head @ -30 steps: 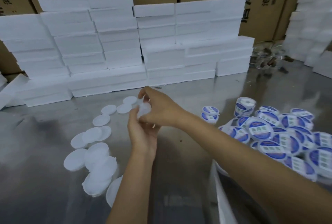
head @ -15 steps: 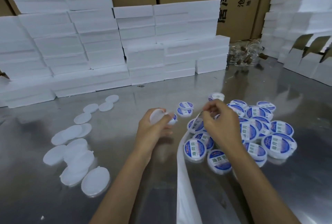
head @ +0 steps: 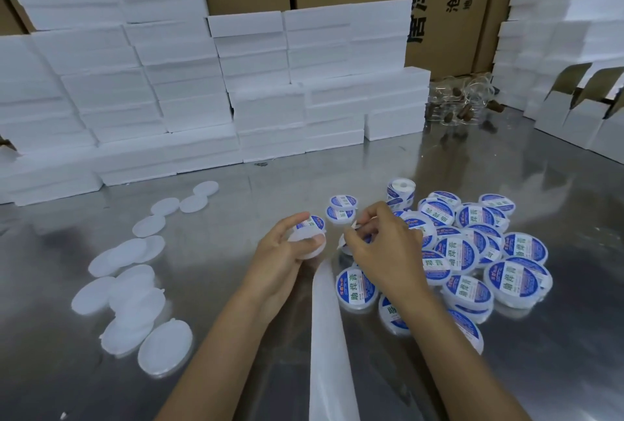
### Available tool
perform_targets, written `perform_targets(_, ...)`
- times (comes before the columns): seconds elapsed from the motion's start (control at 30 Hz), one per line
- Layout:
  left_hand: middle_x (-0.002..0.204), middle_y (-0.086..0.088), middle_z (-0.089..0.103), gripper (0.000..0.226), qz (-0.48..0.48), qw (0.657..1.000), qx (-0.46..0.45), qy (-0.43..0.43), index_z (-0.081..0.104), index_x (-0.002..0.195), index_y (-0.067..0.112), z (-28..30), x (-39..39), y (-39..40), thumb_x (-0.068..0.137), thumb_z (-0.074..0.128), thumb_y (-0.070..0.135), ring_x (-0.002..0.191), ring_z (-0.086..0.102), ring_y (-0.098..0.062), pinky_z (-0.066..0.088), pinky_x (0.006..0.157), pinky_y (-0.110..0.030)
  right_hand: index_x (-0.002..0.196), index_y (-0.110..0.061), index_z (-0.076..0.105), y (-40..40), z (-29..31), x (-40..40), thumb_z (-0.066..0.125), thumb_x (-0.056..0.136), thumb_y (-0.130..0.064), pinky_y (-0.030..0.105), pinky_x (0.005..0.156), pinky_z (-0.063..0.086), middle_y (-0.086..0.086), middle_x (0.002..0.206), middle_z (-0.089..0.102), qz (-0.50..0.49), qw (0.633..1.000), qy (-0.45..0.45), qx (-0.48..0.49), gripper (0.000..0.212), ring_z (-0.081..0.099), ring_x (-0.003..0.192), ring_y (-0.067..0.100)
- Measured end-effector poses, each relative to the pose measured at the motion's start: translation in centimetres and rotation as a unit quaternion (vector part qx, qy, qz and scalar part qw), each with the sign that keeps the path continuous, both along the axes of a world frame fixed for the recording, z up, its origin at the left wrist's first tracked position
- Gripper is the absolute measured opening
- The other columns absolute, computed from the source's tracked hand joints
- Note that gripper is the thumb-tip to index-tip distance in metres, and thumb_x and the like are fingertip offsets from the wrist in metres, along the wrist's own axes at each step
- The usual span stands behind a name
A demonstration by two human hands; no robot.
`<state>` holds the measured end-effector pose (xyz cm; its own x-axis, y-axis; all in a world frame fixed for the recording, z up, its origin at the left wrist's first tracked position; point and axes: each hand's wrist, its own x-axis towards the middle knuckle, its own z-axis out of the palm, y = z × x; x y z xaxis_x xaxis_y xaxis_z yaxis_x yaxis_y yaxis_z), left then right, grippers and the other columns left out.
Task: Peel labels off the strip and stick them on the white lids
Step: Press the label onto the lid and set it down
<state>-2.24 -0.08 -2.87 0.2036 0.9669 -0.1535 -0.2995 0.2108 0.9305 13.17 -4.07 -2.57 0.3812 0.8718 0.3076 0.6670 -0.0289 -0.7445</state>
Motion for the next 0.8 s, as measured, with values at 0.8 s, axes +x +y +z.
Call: perform_targets(0.8,0.107,-0.007,0.075,0.034,-0.024,0.987,0.11,0.111,0.076,0.104,0.026,1.1,-0.1,-1.4,0.086,0.068,-0.001,0.099,0.071,-0.026,0.06,0.086,-0.037,0.095,-0.024,0.063,-0.4,0.5,-1.4,0.069,0.082,-0.01,0.02,0.065,0.047,-0.001,0.081,0.063,0.111,0.973,0.199,0.019,0.02,0.057,0.066,0.004)
